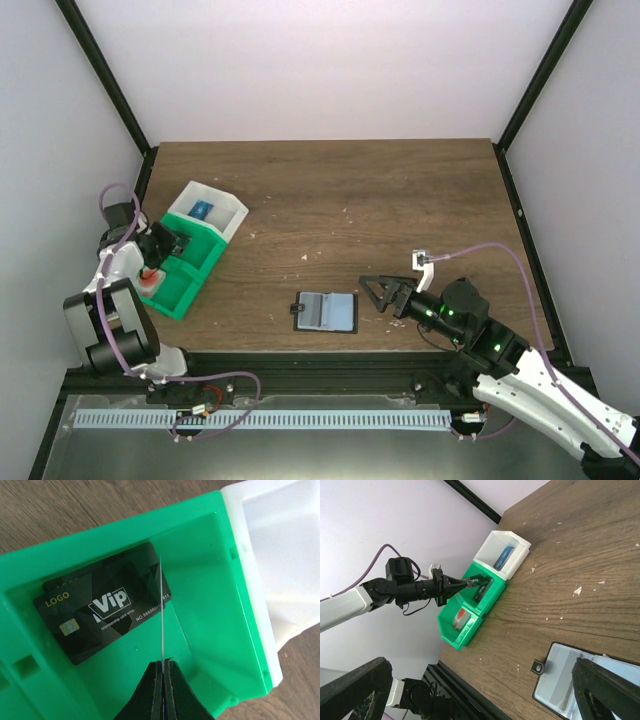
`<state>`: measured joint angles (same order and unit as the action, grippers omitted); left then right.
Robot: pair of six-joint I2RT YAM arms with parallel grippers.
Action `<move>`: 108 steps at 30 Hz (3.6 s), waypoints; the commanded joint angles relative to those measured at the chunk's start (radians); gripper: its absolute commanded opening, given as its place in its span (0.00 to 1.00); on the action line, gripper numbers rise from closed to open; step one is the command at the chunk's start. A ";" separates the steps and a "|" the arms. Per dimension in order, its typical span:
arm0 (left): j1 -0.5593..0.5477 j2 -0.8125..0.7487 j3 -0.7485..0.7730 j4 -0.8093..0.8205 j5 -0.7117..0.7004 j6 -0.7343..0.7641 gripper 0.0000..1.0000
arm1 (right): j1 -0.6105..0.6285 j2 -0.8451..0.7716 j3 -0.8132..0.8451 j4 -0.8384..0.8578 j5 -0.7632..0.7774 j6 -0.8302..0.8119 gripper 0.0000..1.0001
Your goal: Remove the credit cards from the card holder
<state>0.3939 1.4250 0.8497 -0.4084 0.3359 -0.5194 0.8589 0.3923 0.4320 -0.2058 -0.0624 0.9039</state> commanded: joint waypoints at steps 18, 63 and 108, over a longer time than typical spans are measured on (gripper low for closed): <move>0.016 0.115 0.065 0.012 -0.072 0.039 0.00 | -0.001 0.041 0.075 -0.005 0.038 -0.066 1.00; 0.043 0.100 0.057 0.010 -0.089 0.030 0.10 | -0.001 0.056 0.077 0.003 0.047 -0.073 1.00; -0.173 -0.274 0.030 -0.058 0.256 0.092 0.99 | -0.001 0.224 0.070 -0.121 -0.046 -0.021 1.00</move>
<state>0.2474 1.2377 0.9096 -0.4721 0.4557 -0.4572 0.8589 0.5774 0.4633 -0.2920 -0.0540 0.8883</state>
